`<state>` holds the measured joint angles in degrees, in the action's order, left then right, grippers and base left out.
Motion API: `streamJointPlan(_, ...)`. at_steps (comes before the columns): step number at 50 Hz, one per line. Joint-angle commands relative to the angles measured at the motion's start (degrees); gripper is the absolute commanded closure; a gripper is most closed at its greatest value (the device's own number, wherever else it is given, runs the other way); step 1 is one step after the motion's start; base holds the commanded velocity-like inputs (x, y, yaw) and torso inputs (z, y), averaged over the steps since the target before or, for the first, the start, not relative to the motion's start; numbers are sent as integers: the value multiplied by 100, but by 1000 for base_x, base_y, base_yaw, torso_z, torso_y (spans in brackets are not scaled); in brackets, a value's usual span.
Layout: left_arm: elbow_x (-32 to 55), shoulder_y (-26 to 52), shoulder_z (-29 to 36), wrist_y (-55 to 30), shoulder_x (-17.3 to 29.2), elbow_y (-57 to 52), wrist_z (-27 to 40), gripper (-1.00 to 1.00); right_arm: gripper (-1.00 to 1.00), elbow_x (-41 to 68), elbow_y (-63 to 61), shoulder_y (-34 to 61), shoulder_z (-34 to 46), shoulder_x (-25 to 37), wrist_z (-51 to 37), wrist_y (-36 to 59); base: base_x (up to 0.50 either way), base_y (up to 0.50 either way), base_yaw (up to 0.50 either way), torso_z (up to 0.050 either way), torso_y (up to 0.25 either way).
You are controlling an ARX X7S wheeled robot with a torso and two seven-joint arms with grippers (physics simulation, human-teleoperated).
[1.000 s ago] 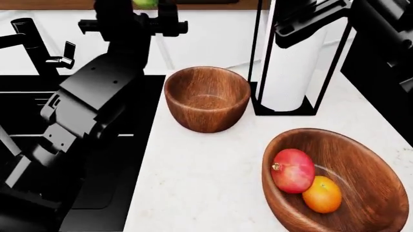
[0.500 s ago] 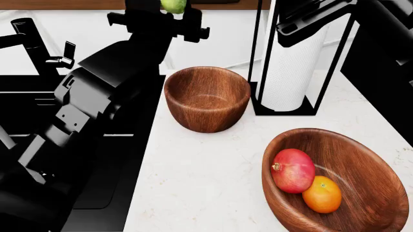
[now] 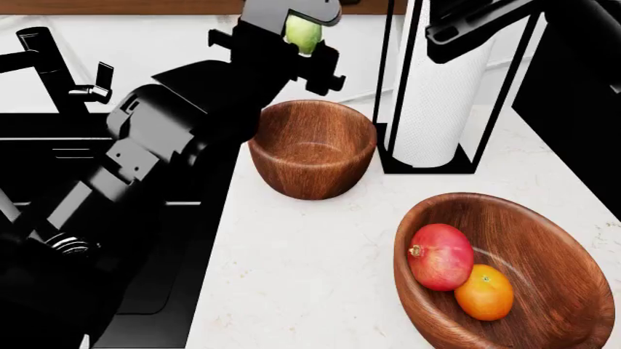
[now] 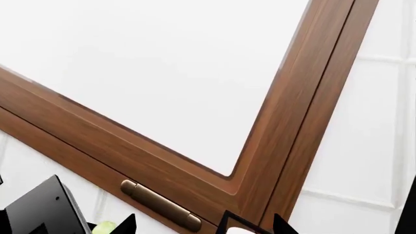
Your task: Pick the pomegranates and oranges from the sink and place them in one bowl. Place the brussel sprout in the other bowl. Then turn off the sink faucet.
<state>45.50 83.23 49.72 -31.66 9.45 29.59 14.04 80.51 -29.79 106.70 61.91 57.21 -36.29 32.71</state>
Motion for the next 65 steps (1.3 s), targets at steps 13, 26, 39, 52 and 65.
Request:
streamJointPlan(13, 58, 46, 279, -345, -156, 307, -178, 100, -100, 118, -15, 83, -81, -55, -106, 99, 0, 0, 0, 0, 0)
streamJointPlan(26, -28, 12, 440, -369, -195, 539, -279, 100, -100, 103, -2, 61, -108, -53, -104, 98, 0, 0, 0, 0, 1)
streamJointPlan(39, -129, -44, 584, -288, -320, 886, -402, 100, -100, 74, -8, -18, -126, -17, -77, 59, 0, 0, 0, 0, 0)
streamJointPlan(52, -158, -115, 682, -239, -373, 998, -500, 100, -100, 40, 13, -70, -138, -33, -62, 39, 0, 0, 0, 0, 0)
streamJointPlan(65, -234, -114, 715, 145, -740, 1922, -821, 100, -100, 27, -16, -151, -147, -23, -79, 8, 0, 0, 0, 0, 1)
